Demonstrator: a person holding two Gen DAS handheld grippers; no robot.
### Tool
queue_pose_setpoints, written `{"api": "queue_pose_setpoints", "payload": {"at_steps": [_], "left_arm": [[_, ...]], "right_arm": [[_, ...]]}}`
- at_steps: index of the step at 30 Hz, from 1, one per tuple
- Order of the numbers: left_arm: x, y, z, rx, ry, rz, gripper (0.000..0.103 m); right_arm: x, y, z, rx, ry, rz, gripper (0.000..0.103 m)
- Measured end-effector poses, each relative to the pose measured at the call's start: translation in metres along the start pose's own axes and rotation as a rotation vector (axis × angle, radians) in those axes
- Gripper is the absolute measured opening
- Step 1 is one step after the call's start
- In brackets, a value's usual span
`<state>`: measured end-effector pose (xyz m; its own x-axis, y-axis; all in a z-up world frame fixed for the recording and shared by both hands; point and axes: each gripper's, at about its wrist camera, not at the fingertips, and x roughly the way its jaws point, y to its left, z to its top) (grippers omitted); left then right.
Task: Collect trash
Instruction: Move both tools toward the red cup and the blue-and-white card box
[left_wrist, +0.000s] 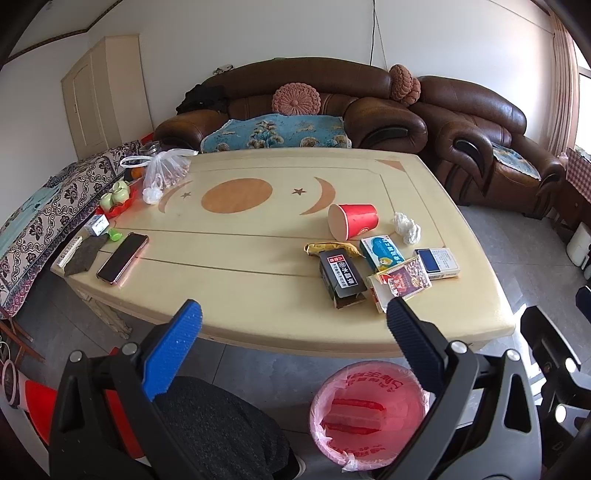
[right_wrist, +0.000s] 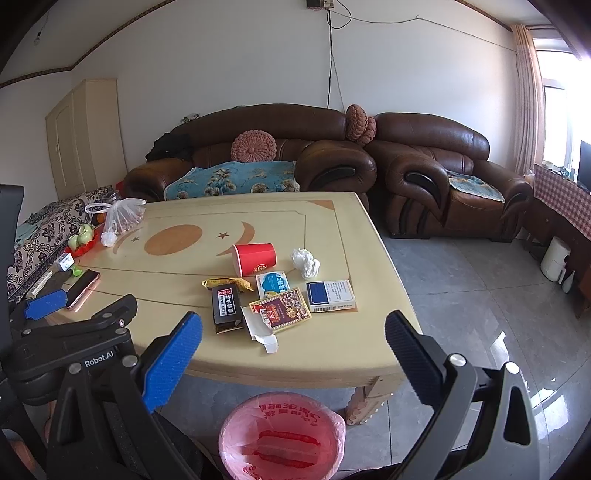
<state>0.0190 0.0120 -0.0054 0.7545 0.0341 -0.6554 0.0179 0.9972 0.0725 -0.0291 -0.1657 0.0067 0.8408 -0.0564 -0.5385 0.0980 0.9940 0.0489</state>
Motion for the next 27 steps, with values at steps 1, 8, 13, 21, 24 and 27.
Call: {"api": "queue_pose_setpoints", "payload": {"at_steps": [1, 8, 13, 21, 24, 27], "left_arm": [[0.003, 0.000, 0.001, 0.005, 0.005, 0.000, 0.098], [0.024, 0.013, 0.024, 0.047, 0.032, -0.035, 0.098], [0.047, 0.021, 0.058, 0.097, 0.063, -0.098, 0.098], [0.091, 0.007, 0.102, 0.215, 0.139, -0.175, 0.098], [0.109, -0.002, 0.120, 0.244, 0.185, -0.214, 0.098], [0.128, -0.012, 0.136, 0.265, 0.232, -0.261, 0.098]], "right_arm": [[0.003, -0.001, 0.001, 0.004, 0.005, 0.006, 0.097], [0.031, -0.013, 0.010, 0.011, 0.038, 0.020, 0.097], [0.055, -0.023, 0.028, -0.034, 0.037, -0.007, 0.097], [0.120, -0.061, 0.065, -0.070, 0.171, 0.038, 0.097], [0.146, -0.075, 0.078, -0.071, 0.231, 0.053, 0.097], [0.169, -0.084, 0.086, -0.071, 0.288, 0.065, 0.097]]}}
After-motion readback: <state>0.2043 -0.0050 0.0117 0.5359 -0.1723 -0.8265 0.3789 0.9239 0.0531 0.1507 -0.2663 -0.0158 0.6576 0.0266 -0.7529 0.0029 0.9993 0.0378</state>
